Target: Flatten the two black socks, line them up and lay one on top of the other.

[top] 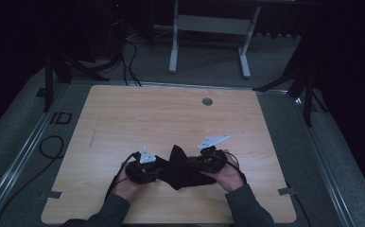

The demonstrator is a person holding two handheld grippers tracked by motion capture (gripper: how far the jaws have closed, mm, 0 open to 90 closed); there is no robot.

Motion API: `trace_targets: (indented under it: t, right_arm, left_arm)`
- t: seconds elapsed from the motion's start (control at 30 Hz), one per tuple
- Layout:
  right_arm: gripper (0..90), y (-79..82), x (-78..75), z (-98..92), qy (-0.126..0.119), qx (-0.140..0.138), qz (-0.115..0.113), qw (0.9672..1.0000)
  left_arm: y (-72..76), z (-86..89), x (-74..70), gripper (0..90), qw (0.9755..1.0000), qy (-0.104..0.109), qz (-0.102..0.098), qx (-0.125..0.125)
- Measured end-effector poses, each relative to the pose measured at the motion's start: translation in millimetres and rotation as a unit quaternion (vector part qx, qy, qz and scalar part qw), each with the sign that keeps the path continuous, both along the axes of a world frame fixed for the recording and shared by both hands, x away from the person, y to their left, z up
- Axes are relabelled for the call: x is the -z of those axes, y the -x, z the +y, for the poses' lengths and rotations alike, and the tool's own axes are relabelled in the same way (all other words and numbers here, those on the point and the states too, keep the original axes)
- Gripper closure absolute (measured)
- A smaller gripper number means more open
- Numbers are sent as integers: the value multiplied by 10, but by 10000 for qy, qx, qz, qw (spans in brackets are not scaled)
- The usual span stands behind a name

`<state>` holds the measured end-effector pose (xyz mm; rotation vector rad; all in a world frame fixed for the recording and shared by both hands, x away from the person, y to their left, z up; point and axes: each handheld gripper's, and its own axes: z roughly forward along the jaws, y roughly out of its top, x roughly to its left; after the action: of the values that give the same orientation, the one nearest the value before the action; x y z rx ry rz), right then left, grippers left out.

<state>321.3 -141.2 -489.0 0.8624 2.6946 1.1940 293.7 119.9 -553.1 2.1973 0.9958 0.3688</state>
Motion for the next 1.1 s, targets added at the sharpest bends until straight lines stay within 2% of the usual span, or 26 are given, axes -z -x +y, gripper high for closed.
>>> trace_targets:
  t: [0.03,0.13,0.3,0.37,0.5,0.57,0.6,0.63,0.67,0.83,0.93,0.97,1.0,1.1]
  right_arm:
    - [838,-4,28,11,5,14,13,10000]
    - [838,-3,73,44,37,31,20,10000]
    - [838,6,135,121,69,0,17,10000]
    - [838,7,158,150,93,1,19,10000]
    - [838,2,199,206,91,-4,46,9999]
    - [838,1,206,221,91,-6,46,9999]
    - [838,3,212,239,84,6,70,9999]
    - [838,3,219,268,61,1,73,10000]
    - [838,4,218,281,49,0,74,10000]
    - [838,5,205,336,1,-9,82,10000]
    - [838,5,185,349,-21,-12,66,10000]
    - [838,5,185,349,-21,-12,66,10000]
    - [837,6,176,350,-38,-9,64,10000]
    - [838,8,117,338,-92,1,26,10000]
  left_arm:
    - [4,2,-10,577,10000,20,-5,-8]
    - [21,28,-69,603,9993,354,-49,-96]
    - [50,95,-194,623,9971,738,-144,-126]
    - [55,118,-229,623,9962,849,-162,-121]
    - [52,174,-268,621,9956,904,-186,-191]
    - [45,190,-265,638,9956,893,-168,-243]
    - [37,225,-257,638,9953,878,-151,-369]
    - [34,241,-255,713,9955,843,-136,-420]
    - [29,250,-251,751,9958,775,-119,-477]
    - [3,261,-181,872,9964,523,103,-655]
    - [-17,245,-117,896,9966,399,298,-660]
    - [-17,245,-117,897,9966,399,298,-660]
    - [-34,230,-80,897,9970,231,423,-613]
    - [-51,223,-46,899,9965,192,533,-620]
